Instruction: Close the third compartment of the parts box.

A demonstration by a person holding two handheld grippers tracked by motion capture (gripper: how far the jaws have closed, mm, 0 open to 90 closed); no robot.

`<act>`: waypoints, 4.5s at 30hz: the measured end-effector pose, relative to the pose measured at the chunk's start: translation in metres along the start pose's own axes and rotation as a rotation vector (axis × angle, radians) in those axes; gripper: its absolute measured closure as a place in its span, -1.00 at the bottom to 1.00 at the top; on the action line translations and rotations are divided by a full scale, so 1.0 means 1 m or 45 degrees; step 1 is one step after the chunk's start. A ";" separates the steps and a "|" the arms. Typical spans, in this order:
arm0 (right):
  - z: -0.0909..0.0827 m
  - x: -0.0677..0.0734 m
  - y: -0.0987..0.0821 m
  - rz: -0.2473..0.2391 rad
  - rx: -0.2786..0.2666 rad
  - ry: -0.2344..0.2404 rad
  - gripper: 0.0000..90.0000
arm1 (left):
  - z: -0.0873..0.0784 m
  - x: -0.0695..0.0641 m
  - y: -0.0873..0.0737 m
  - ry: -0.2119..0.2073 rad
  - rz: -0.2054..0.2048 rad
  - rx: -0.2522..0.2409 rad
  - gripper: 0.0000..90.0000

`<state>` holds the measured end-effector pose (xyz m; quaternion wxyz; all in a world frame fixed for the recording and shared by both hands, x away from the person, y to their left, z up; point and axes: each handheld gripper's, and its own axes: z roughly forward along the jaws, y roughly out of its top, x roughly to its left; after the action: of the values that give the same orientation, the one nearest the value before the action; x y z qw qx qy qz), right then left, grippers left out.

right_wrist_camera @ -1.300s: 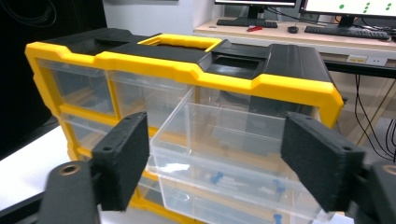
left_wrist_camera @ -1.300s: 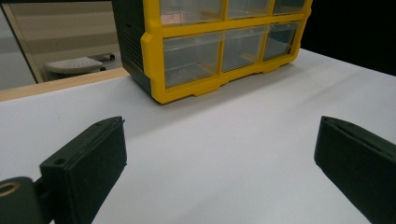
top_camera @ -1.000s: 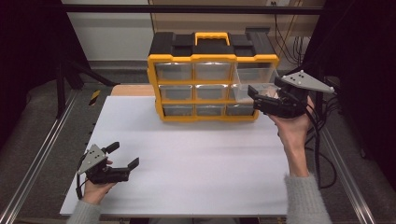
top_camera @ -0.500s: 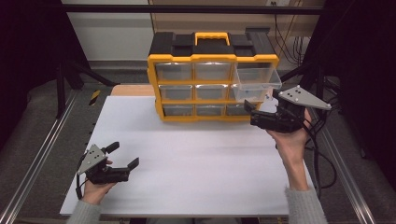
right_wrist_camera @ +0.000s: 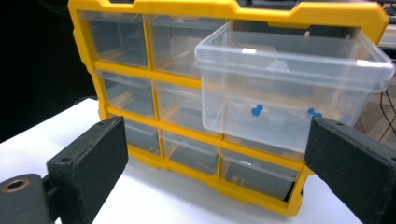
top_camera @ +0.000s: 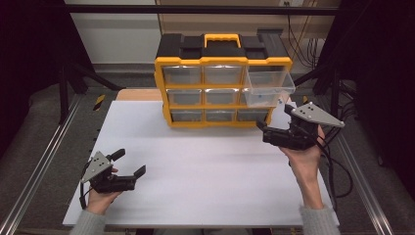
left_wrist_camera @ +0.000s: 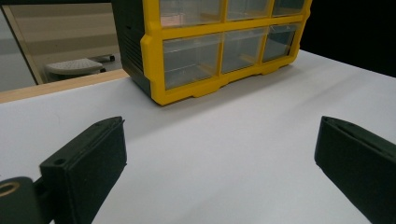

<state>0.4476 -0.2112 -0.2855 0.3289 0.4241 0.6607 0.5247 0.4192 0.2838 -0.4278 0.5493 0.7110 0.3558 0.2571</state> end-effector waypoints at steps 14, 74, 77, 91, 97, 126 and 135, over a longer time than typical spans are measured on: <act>0.000 -0.002 -0.011 0.015 0.043 -0.037 -0.49 | 0.000 -0.001 0.001 0.001 0.006 0.003 -0.96; 0.058 -0.023 0.012 0.038 0.163 -0.207 1.00 | -0.002 0.002 0.001 0.014 0.005 -0.011 -0.96; 0.060 -0.025 0.012 0.044 0.159 -0.210 1.00 | -0.002 0.002 0.001 0.014 0.000 -0.010 -0.96; 0.079 -0.032 0.015 0.042 0.155 -0.241 1.00 | -0.002 0.002 0.000 0.016 -0.001 -0.009 -0.96; 0.086 -0.034 0.014 0.048 0.152 -0.254 1.00 | -0.002 0.002 0.000 0.015 0.004 -0.010 -0.96; 0.113 -0.049 0.016 0.069 0.138 -0.312 1.00 | -0.003 0.004 0.000 0.020 -0.001 -0.012 -0.96; 0.119 -0.051 0.015 0.074 0.143 -0.321 1.00 | -0.003 0.004 0.000 0.019 -0.002 -0.010 -0.96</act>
<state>0.5773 -0.2070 -0.2991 0.3697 0.5234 0.6299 0.4389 0.4198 0.2887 -0.4273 0.5496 0.7067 0.3595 0.2634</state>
